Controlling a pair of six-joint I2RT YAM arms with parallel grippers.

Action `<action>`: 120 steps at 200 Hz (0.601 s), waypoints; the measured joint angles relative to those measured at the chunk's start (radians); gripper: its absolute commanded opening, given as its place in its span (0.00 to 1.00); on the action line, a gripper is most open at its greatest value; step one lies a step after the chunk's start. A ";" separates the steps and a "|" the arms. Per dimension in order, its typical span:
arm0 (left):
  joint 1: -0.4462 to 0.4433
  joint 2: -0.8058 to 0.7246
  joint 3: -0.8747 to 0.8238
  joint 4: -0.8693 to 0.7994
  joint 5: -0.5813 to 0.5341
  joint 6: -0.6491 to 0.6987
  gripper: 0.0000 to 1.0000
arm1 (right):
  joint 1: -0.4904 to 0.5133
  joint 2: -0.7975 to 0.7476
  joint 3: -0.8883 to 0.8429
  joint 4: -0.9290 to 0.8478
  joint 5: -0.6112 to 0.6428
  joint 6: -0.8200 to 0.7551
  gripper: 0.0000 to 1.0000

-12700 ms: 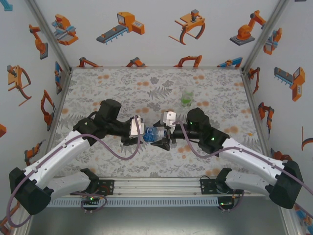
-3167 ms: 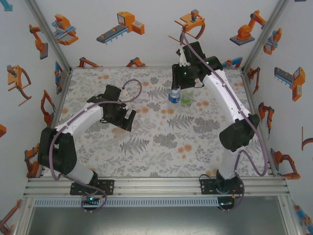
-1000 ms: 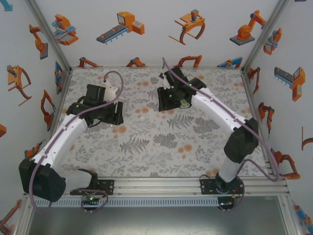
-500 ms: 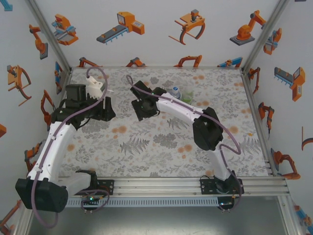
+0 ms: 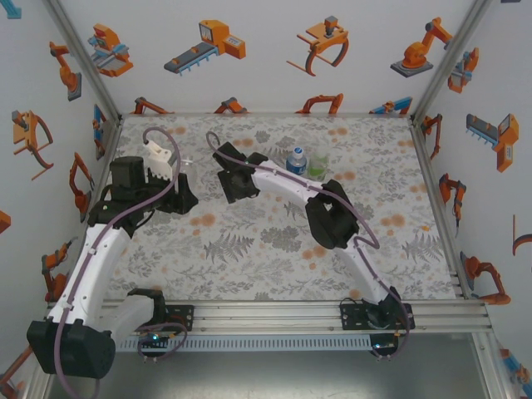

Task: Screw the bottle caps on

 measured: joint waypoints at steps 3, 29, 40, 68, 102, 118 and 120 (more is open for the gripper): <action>0.000 0.000 0.000 0.002 0.002 0.000 0.00 | 0.000 0.003 0.000 0.001 0.000 0.002 0.51; 0.000 0.000 0.000 0.013 0.013 -0.001 0.00 | 0.000 0.025 0.000 0.007 0.003 0.015 0.49; 0.000 0.000 0.000 0.016 0.017 -0.001 0.00 | 0.000 0.032 0.000 0.007 0.004 0.021 0.47; 0.000 0.000 0.000 0.016 0.027 -0.001 0.00 | 0.000 0.034 -0.003 0.027 0.006 0.032 0.43; 0.000 0.001 0.000 0.017 0.029 -0.001 0.00 | 0.000 0.034 -0.010 0.036 0.007 0.037 0.39; 0.000 0.002 0.000 0.018 0.031 -0.001 0.00 | 0.000 0.031 -0.017 0.043 0.008 0.037 0.39; 0.000 0.002 0.000 0.018 0.031 -0.001 0.00 | 0.000 0.030 -0.018 0.045 0.008 0.037 0.39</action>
